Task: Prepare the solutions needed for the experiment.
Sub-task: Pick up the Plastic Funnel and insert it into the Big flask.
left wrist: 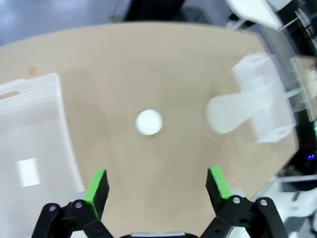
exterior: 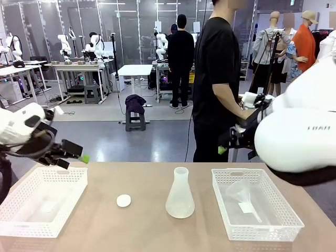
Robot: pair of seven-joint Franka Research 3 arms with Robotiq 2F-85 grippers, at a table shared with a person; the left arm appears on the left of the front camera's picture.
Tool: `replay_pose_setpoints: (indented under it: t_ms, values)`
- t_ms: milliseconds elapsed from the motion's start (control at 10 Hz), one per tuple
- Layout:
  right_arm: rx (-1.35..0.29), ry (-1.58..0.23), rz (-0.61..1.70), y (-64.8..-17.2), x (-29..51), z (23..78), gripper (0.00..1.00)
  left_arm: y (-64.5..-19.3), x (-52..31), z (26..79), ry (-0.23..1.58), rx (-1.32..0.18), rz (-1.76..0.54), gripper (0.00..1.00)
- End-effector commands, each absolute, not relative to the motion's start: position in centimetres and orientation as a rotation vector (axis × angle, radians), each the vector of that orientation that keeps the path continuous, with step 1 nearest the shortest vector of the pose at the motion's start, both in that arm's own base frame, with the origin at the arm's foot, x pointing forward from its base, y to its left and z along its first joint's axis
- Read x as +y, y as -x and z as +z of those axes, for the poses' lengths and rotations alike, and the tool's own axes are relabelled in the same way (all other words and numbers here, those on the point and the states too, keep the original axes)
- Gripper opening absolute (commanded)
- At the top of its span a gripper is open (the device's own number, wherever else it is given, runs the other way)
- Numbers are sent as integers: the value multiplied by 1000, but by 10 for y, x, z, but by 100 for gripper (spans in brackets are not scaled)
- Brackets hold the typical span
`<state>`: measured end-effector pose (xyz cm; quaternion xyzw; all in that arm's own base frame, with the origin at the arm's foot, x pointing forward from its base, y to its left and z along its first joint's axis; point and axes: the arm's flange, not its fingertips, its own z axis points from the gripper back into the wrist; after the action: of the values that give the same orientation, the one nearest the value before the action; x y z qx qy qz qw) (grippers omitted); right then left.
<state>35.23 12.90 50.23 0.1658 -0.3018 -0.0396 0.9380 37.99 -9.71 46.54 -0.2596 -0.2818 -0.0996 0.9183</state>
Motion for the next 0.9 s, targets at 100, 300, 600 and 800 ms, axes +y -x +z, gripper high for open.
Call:
replay_pose_setpoints:
  t_ms: [100,300,600,800]
  values:
    - [-628,-807,-256,-331,112,489,100,-370,-64,462,889,-633,-72,100]
    - [-575,-1007,-338,-323,101,488,100,-364,-45,465,1080,-585,50,100]
    - [-501,-1155,-415,-325,87,473,100,-363,-33,463,1260,-461,75,100]
    - [-437,-1214,-426,-335,86,462,100,-368,-32,457,1332,-400,22,100]
